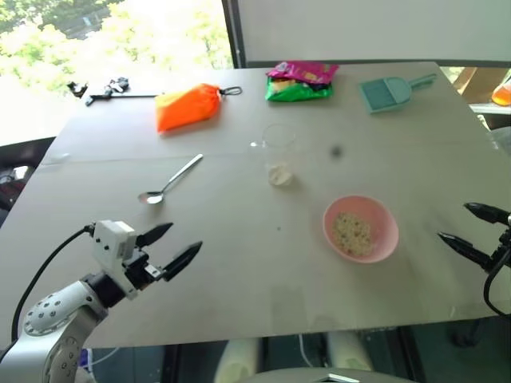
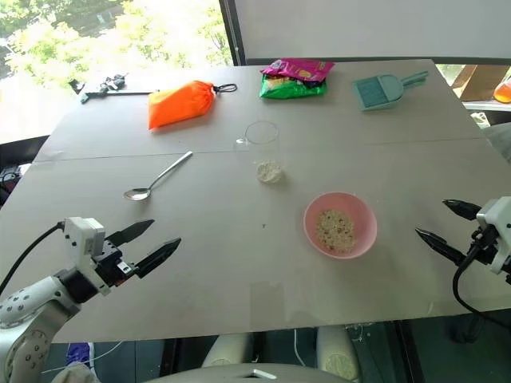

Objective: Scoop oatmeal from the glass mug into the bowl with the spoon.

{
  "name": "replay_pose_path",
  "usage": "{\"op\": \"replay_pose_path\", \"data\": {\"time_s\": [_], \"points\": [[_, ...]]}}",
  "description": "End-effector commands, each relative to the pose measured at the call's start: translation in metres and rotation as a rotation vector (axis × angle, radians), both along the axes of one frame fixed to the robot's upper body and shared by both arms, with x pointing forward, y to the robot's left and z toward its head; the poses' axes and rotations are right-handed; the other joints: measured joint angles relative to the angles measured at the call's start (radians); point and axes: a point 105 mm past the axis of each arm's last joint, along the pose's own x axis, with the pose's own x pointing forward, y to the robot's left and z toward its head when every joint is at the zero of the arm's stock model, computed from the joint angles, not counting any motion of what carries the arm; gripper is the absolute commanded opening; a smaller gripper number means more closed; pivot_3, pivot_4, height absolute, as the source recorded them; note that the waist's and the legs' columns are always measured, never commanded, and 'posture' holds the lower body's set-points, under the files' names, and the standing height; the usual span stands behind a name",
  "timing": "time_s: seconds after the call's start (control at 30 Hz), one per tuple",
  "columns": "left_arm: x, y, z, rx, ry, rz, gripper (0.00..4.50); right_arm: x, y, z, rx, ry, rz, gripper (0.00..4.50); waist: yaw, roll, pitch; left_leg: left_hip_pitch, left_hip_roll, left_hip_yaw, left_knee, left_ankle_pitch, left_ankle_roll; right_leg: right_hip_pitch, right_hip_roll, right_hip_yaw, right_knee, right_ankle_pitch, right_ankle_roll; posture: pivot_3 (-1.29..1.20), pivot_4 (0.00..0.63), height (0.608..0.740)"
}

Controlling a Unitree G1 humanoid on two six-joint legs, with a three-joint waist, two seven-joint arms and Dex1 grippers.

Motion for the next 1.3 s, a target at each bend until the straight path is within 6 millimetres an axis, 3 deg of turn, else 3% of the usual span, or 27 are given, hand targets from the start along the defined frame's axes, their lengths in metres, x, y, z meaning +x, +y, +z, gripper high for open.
{"op": "replay_pose_path", "data": {"time_s": [0.03, 0.33, 0.53, 0.67, 0.87, 1.0, 1.23, 1.3], "points": [[0.004, -0.002, 0.018, -0.004, -0.054, -0.009, 4.5, -0.002, 0.01, 0.011, 0.047, -0.005, 0.052, 4.47, 0.0, 0.0, 0.0, 0.0, 0.0, 0.0, 0.0, 0.0, 0.0, 0.0, 0.0, 0.0, 0.0, 0.0, 0.0, 0.0, 0.15, 0.74], [0.026, 0.001, 0.035, -0.032, -0.107, 0.025, 4.5, 0.003, 0.038, 0.041, 0.094, -0.113, 0.177, 4.47, 0.0, 0.0, 0.0, -0.001, 0.0, -0.001, 0.0, 0.0, 0.0, 0.0, 0.0, -0.001, 0.0, 0.0, 0.0, 0.0, 0.15, 0.74], [0.041, 0.011, 0.047, 0.02, -0.142, 0.096, 4.5, -0.019, 0.081, 0.079, 0.218, -0.149, 0.45, 4.47, 0.001, 0.0, 0.0, -0.002, 0.0, -0.002, 0.0, 0.0, 0.0, -0.001, 0.0, -0.002, -0.001, 0.0, 0.0, 0.0, 0.15, 0.74], [0.05, 0.024, 0.05, 0.079, -0.111, 0.153, 4.5, -0.035, 0.102, 0.093, 0.228, -0.16, 0.583, 4.47, 0.001, -0.001, 0.0, -0.002, 0.0, -0.003, 0.0, 0.0, 0.0, -0.001, 0.001, -0.002, -0.001, 0.0, 0.0, 0.0, 0.15, 0.74], [0.067, 0.042, 0.06, 0.142, -0.134, 0.192, 4.5, -0.037, 0.1, 0.094, 0.184, -0.19, 0.584, 4.47, 0.004, -0.002, 0.001, -0.002, -0.001, -0.003, 0.0, 0.0, 0.0, -0.001, 0.0, -0.003, -0.002, 0.0, 0.0, 0.0, 0.15, 0.74], [0.082, 0.055, 0.068, 0.173, -0.115, 0.2, 4.5, -0.044, 0.086, 0.094, 0.158, -0.153, 0.578, 4.47, 0.008, -0.002, 0.001, -0.003, -0.001, -0.004, 0.0, 0.0, 0.0, -0.001, 0.0, -0.004, -0.002, 0.0, 0.0, 0.0, 0.15, 0.74], [0.105, 0.067, 0.056, 0.304, -0.024, 0.168, 4.5, -0.051, 0.075, 0.102, 0.158, -0.159, 0.562, 4.47, 0.005, -0.002, 0.002, -0.003, -0.001, -0.004, -0.001, 0.0, 0.0, -0.001, 0.0, -0.004, -0.002, 0.0, 0.0, 0.0, 0.15, 0.74], [0.12, 0.066, 0.051, 0.318, 0.027, 0.174, 4.5, -0.054, 0.077, 0.11, 0.169, -0.192, 0.576, 4.47, 0.004, -0.003, 0.002, -0.003, -0.001, -0.004, -0.001, 0.0, 0.0, -0.001, 0.001, -0.004, -0.002, 0.0, 0.0, 0.0, 0.15, 0.74]]}}
